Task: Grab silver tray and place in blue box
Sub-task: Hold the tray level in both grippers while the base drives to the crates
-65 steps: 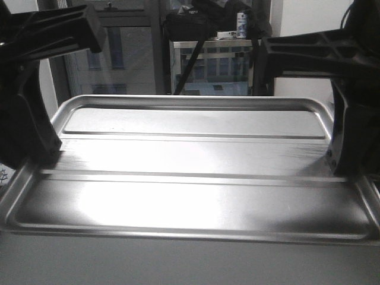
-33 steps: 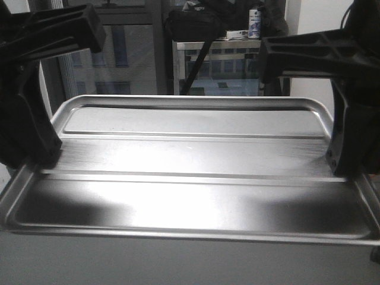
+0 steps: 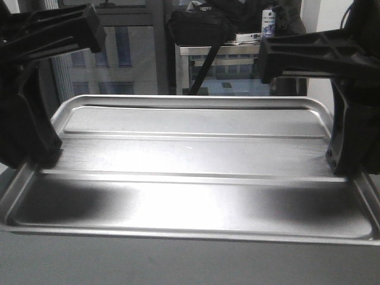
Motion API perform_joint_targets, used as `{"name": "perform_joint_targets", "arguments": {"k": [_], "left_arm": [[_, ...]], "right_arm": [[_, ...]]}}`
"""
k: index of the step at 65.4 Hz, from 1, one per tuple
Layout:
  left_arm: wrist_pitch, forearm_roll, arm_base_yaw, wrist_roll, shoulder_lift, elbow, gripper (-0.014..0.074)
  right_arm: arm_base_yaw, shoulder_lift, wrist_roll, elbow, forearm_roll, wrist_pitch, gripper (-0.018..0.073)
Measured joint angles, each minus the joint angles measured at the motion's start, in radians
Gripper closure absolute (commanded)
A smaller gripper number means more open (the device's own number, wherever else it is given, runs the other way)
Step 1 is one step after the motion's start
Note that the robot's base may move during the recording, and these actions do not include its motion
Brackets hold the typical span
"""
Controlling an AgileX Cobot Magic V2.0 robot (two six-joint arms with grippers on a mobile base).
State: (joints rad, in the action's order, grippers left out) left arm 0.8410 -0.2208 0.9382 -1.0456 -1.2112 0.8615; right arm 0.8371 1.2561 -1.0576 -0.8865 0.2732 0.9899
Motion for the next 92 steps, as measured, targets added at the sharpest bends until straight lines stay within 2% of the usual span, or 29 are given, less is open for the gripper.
{"name": "perform_joint_targets", "arguments": {"k": [92], "left_arm": [[-0.009, 0.002, 0.000, 0.000, -0.002, 0.000, 0.0700]], "right_arm": [[0.000, 0.000, 0.000, 0.000, 0.000, 0.014, 0.0510]]}}
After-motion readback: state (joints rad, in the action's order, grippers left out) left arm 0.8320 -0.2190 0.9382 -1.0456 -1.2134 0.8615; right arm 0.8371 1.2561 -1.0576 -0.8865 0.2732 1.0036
